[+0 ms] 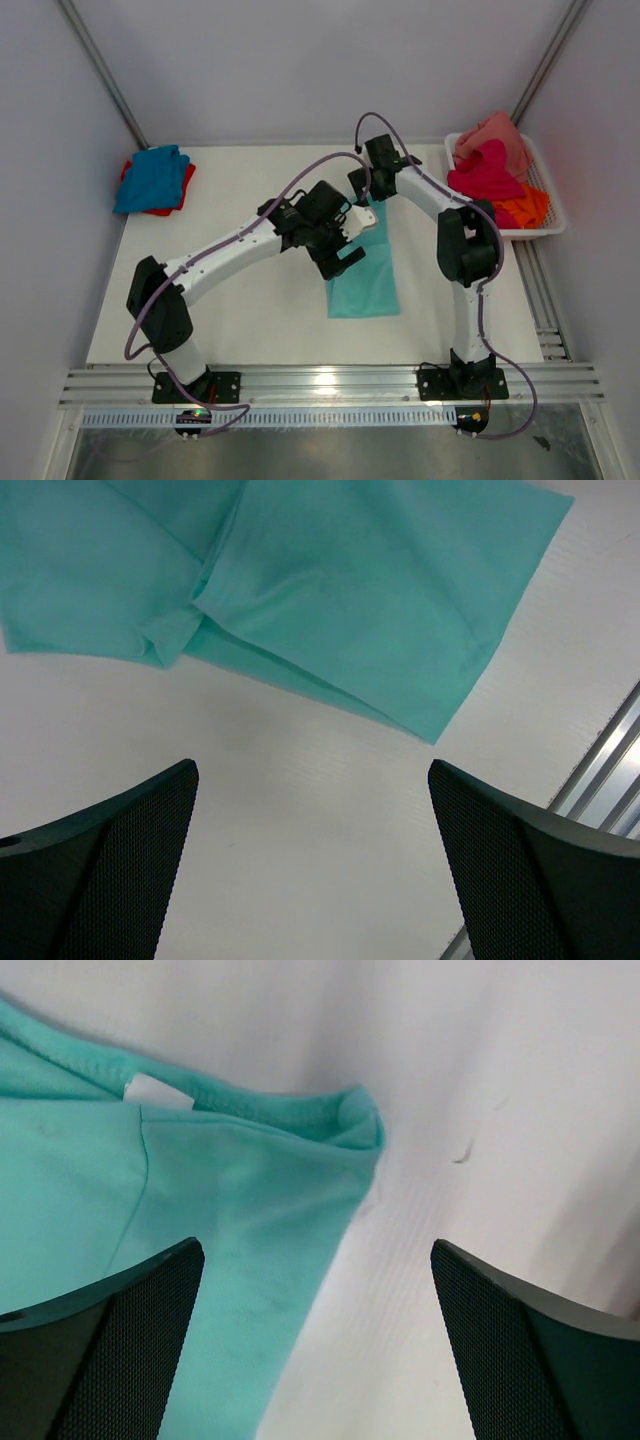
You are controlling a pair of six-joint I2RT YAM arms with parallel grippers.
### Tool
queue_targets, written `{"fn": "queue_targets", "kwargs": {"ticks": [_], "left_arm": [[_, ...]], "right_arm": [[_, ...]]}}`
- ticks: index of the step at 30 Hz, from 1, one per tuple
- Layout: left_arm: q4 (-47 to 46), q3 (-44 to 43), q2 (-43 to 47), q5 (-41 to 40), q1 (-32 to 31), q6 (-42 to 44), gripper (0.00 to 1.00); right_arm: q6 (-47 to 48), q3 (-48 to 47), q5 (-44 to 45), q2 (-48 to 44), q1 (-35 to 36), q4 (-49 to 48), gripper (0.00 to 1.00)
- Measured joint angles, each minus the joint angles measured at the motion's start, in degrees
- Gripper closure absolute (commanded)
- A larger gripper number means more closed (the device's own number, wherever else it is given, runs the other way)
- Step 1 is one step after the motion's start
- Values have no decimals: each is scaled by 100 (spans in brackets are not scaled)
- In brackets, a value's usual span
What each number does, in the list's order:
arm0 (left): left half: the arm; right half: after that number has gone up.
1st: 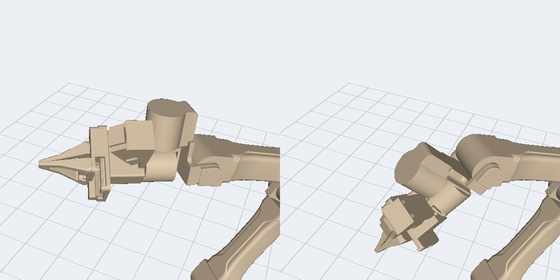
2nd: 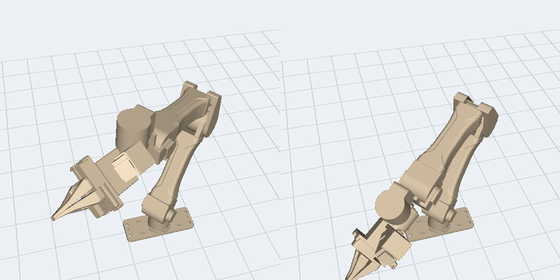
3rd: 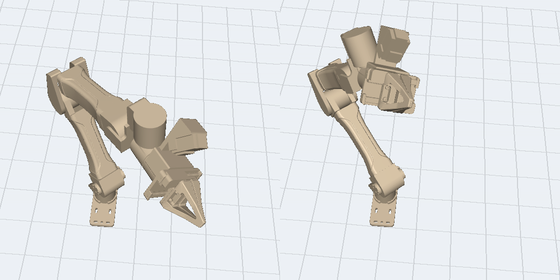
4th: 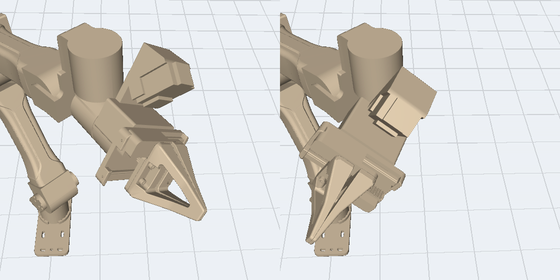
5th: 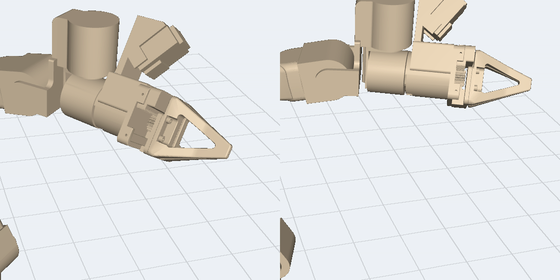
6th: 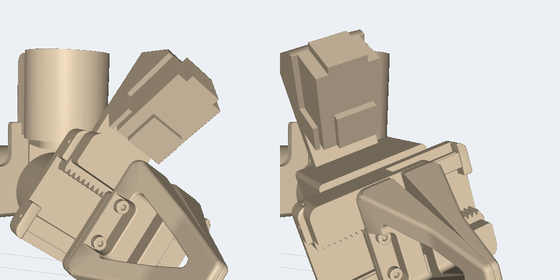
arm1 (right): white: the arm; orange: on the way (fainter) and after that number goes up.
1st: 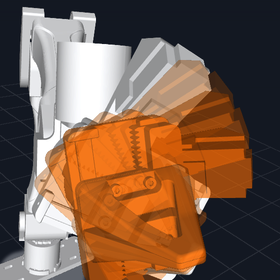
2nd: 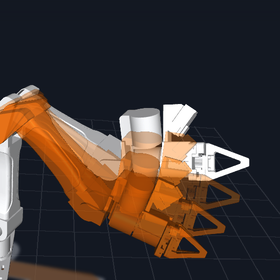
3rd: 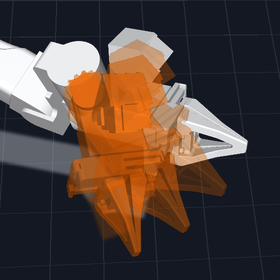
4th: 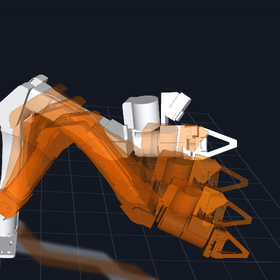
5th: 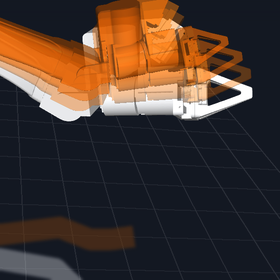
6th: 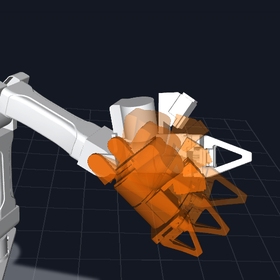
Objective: Fold and stack the t-shirts
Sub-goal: Fold the tshirt
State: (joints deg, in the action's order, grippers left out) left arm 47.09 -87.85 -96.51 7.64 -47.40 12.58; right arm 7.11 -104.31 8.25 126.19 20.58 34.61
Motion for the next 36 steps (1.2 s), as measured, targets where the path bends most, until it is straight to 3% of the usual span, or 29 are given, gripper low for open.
{"fn": "queue_targets", "kwargs": {"ticks": [10, 15, 25, 36], "left_arm": [[-122, 295, -289, -212, -468, 251, 1], [-334, 341, -654, -229, -636, 339, 1], [-817, 466, -1064, -308, -632, 417, 1], [-1056, 455, -1519, -507, -632, 450, 1]], "right_arm": [[411, 1515, 1180, -2903, 0, -887, 1], [332, 2444, 815, -4109, -7, -715, 1], [334, 4079, 35, -4232, -4, -133, 1], [483, 4155, -219, -4201, -9, -138, 1]]}}
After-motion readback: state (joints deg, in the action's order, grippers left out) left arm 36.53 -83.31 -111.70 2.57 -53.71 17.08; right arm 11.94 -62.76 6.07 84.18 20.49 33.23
